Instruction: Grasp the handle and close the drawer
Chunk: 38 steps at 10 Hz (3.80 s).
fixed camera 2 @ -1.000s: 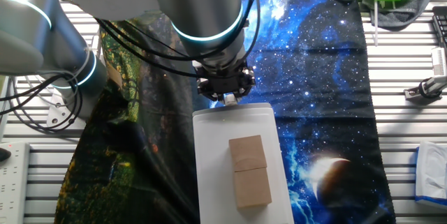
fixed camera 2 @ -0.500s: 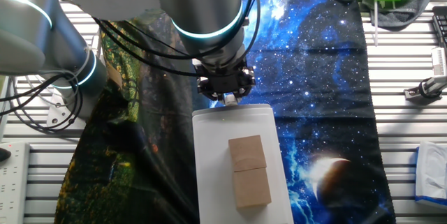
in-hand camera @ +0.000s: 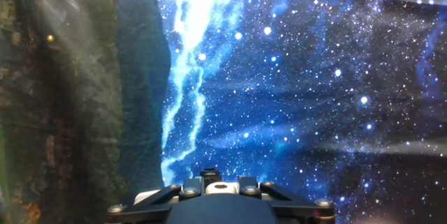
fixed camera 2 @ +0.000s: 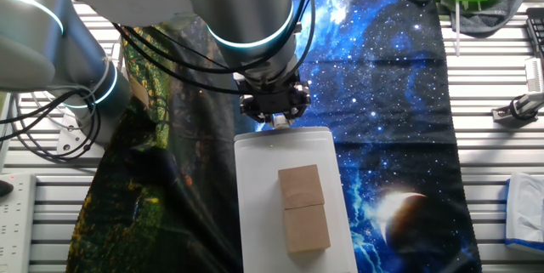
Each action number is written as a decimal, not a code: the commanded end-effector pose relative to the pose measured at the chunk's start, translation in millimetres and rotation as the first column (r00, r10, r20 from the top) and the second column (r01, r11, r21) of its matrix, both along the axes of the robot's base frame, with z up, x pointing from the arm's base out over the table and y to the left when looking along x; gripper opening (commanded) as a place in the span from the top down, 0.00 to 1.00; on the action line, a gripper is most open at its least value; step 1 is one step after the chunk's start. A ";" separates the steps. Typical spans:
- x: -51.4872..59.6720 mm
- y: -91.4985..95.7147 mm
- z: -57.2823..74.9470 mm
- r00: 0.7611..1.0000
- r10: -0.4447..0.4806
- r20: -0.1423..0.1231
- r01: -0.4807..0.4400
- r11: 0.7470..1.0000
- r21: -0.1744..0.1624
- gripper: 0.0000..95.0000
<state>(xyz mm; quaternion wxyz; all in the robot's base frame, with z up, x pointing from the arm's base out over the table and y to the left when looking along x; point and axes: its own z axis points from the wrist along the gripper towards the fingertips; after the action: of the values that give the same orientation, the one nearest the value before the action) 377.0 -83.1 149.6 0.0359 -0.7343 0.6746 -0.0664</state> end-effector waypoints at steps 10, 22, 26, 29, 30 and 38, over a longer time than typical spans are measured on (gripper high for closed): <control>-4.0 -10.5 0.7 1.000 0.023 0.000 -0.023 1.000 0.002 1.00; -7.1 -18.9 2.0 0.999 0.050 0.003 -0.050 0.999 -0.005 1.00; -6.7 -20.9 -2.1 0.999 0.053 0.010 -0.053 0.999 0.001 1.00; -7.4 -21.0 -0.1 0.999 0.048 0.010 -0.048 0.999 0.000 1.00; -7.4 -20.9 0.0 0.999 0.049 0.011 -0.049 0.999 0.002 1.00; -5.0 -20.1 1.0 0.997 0.077 0.014 -0.077 0.997 0.004 0.60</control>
<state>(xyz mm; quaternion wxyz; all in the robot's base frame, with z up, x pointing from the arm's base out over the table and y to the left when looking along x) 370.4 -103.5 151.2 0.0432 -0.7605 0.6443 -0.0683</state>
